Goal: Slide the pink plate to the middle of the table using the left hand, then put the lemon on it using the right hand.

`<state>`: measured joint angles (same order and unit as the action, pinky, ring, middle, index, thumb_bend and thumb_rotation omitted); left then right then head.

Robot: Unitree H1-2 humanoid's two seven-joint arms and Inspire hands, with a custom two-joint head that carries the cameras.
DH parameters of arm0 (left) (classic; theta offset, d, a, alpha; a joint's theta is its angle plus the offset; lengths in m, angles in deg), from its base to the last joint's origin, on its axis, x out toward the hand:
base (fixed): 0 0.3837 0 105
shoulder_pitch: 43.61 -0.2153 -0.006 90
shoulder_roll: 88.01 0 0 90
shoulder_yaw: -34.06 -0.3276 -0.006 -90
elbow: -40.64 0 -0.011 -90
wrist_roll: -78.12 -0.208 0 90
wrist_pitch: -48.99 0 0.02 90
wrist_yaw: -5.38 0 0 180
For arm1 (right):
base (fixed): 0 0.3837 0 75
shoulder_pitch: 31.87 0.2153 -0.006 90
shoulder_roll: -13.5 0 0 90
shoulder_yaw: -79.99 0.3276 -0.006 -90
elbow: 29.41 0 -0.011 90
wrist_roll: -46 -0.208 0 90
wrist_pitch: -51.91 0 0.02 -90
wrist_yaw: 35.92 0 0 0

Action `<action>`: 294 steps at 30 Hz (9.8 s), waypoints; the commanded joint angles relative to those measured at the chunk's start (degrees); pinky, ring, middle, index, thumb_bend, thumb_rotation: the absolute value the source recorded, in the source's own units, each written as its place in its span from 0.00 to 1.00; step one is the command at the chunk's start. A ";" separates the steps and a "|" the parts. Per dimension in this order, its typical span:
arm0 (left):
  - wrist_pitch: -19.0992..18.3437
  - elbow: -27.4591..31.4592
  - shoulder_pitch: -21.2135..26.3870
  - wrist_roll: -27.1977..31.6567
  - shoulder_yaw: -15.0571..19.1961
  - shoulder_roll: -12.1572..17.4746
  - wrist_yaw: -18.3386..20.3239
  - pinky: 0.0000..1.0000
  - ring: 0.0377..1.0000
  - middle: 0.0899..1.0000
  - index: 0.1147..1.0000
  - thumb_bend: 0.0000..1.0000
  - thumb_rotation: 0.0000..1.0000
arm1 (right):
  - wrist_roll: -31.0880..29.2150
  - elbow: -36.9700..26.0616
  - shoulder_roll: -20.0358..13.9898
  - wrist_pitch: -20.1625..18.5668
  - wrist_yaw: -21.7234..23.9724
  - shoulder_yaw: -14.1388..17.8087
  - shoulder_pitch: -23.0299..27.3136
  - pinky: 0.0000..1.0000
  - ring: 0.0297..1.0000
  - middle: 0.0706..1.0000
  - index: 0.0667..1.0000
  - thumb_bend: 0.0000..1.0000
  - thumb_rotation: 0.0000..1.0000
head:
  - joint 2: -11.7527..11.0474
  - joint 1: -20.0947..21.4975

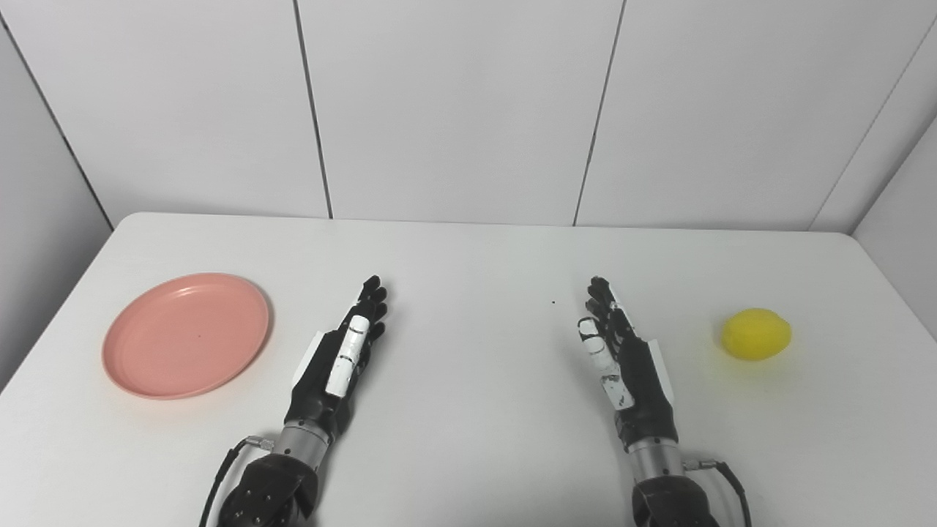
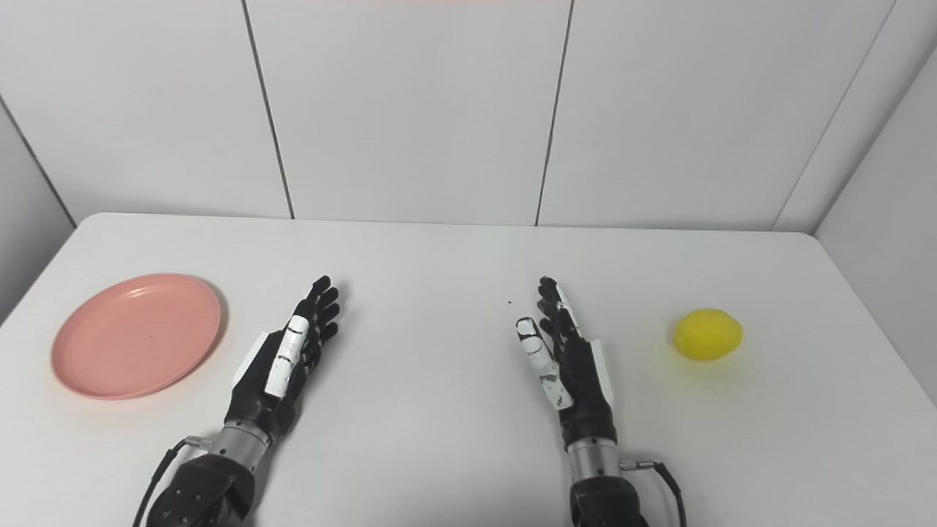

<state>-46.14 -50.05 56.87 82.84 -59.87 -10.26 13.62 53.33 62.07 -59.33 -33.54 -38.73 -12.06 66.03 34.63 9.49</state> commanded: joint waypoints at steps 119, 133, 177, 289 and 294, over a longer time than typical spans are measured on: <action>12.09 -13.16 7.30 3.72 28.90 15.55 -14.31 0.82 0.79 0.76 0.75 0.72 1.00 | -12.95 -3.21 -9.31 1.69 10.58 2.53 -2.98 1.00 1.00 1.00 1.00 0.43 0.98 | -12.39 -30.62; 12.74 -16.33 7.01 4.40 26.99 13.81 -14.51 0.81 0.79 0.77 0.76 0.69 1.00 | -12.87 -4.67 -9.44 0.62 10.61 2.87 -3.44 1.00 1.00 1.00 1.00 0.44 0.95 | -11.88 -30.96; 11.35 -15.37 8.48 5.04 19.52 9.19 -13.03 0.83 0.81 0.80 0.80 0.69 1.00 | -11.81 -6.71 -8.82 -0.06 10.31 2.88 -3.54 1.00 1.00 1.00 1.00 0.44 0.94 | -10.71 -30.39; 3.00 -1.45 2.36 1.48 0.75 -6.60 -4.70 0.96 0.93 0.92 0.91 0.66 1.00 | 3.59 -4.10 0.25 -1.34 -0.20 -1.88 0.66 0.97 0.94 0.94 0.94 0.71 0.95 | 0.36 4.92; 2.80 -1.57 2.41 1.28 0.35 -7.22 -4.97 0.99 0.94 0.93 0.92 0.65 1.00 | 2.46 -4.18 -0.14 -0.78 0.35 -1.57 0.71 0.95 0.94 0.94 0.94 0.71 0.93 | 0.48 4.51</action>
<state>-44.76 -52.38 57.15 85.04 -58.98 -16.43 8.71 56.25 59.89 -59.34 -34.80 -38.31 -13.90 65.36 35.16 14.15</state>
